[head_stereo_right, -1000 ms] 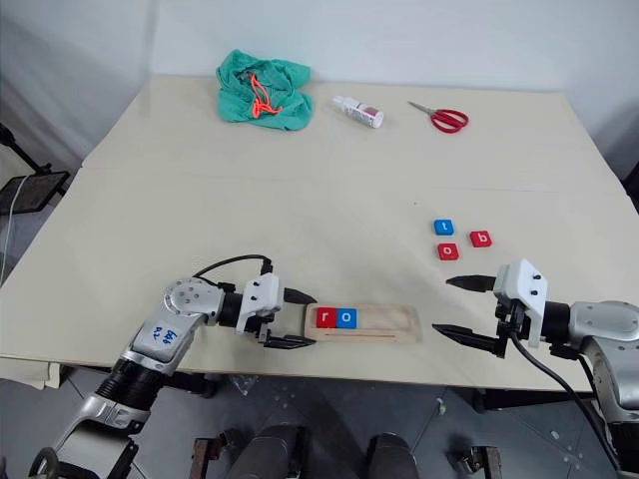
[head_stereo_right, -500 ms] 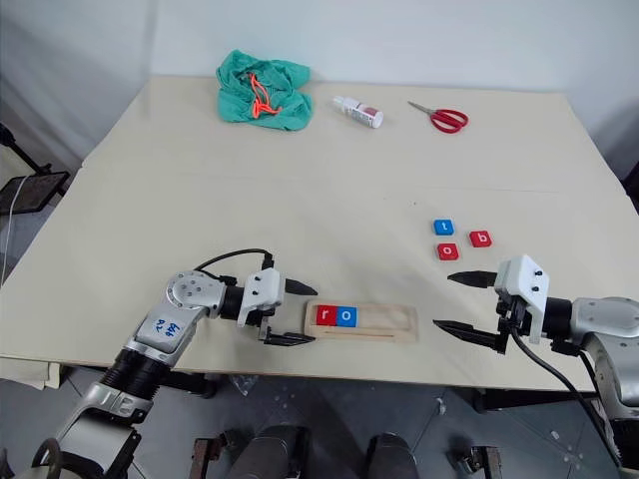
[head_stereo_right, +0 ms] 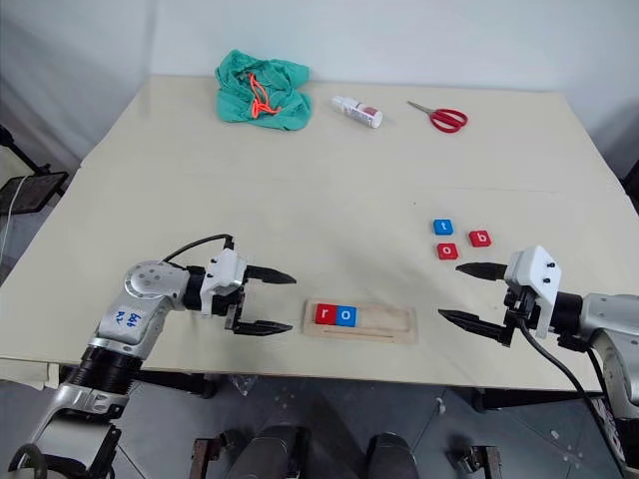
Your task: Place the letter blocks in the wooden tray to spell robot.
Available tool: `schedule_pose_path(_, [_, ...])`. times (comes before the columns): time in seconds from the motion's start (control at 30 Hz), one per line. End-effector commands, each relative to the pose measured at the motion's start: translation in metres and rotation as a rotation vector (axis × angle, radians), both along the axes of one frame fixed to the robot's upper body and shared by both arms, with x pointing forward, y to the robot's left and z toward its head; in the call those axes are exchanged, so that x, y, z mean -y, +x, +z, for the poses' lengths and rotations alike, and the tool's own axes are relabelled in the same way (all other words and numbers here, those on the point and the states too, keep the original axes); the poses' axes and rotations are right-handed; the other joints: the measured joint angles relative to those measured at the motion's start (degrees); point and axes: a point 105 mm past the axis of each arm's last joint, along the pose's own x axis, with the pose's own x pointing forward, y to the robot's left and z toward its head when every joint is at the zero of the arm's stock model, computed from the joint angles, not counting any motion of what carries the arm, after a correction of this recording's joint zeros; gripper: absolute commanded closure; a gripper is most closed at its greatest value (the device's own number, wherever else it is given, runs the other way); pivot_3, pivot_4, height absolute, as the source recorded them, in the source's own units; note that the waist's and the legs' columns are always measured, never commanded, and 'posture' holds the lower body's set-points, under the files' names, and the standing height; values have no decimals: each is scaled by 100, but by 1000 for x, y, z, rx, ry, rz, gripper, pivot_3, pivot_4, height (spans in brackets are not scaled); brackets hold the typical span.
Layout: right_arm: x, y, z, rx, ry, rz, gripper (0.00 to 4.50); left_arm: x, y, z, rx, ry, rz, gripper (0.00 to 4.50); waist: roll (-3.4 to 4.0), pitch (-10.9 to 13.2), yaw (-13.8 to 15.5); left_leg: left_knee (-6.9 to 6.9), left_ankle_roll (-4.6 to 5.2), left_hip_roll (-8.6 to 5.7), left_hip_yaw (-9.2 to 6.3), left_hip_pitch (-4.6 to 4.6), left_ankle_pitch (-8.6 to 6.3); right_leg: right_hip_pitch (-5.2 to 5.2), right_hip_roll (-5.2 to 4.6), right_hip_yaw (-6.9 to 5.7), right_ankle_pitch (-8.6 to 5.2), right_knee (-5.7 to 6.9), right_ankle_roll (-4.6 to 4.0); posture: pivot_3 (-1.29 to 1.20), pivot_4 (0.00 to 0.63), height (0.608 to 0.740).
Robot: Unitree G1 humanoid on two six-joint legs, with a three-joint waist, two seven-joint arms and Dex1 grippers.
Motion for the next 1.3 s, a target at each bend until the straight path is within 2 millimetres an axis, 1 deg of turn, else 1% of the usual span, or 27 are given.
schedule_pose_path(0.03, [5,2,13,54,60,-119,0,14,4,19,122,-133,-20,60,0,0,24,2,2,-2,-1,-1,1,2,-2,-1,0,-1,0,0,150,740])
schedule_pose_path(0.07, [8,2,10,45,59,-169,0,19,3,19,133,-153,-28,60,0,0,34,3,3,-4,-1,-2,1,2,-2,-1,0,-1,0,0,150,740])
schedule_pose_path(0.13, [16,4,10,90,94,-286,0,28,4,17,156,-191,-36,60,-1,0,35,2,4,-4,0,-2,1,2,-2,-3,0,-2,0,0,150,740])
schedule_pose_path(0.23, [28,3,7,108,147,-430,0,35,4,13,150,-231,-36,60,0,0,29,-2,4,-4,3,-3,1,-1,-2,-3,0,1,0,0,150,740])
schedule_pose_path(0.37, [39,-9,-4,124,151,-516,0,37,2,3,129,-228,-40,60,2,-1,-2,-4,4,-3,4,-2,1,-2,0,-2,0,2,0,0,150,740])
schedule_pose_path(0.47, [49,-12,-5,169,187,-594,0,37,0,-4,102,-217,-56,60,2,-1,-14,-8,4,-4,6,4,1,0,0,1,0,1,0,0,150,740])
schedule_pose_path(0.7, [52,-14,-6,183,208,-628,0,33,-1,-15,76,-153,-75,60,5,-3,-24,-10,5,-2,6,11,1,-1,1,13,0,2,0,0,150,740])
schedule_pose_path(1.17, [54,-11,-3,197,205,-639,0,30,-1,-14,79,-152,-70,60,5,-3,-20,-10,5,-4,6,11,1,0,0,14,0,2,0,0,150,740])
schedule_pose_path(1.23, [54,-6,-2,189,214,-650,0,30,0,-13,82,-156,-64,60,5,-3,-21,-10,5,-4,5,11,1,0,0,14,0,2,0,0,150,740])
schedule_pose_path(1.3, [56,6,-5,164,223,-676,0,30,1,-13,86,-157,-57,60,5,-3,-31,-10,6,-4,7,11,2,0,-1,15,0,1,0,0,150,740])
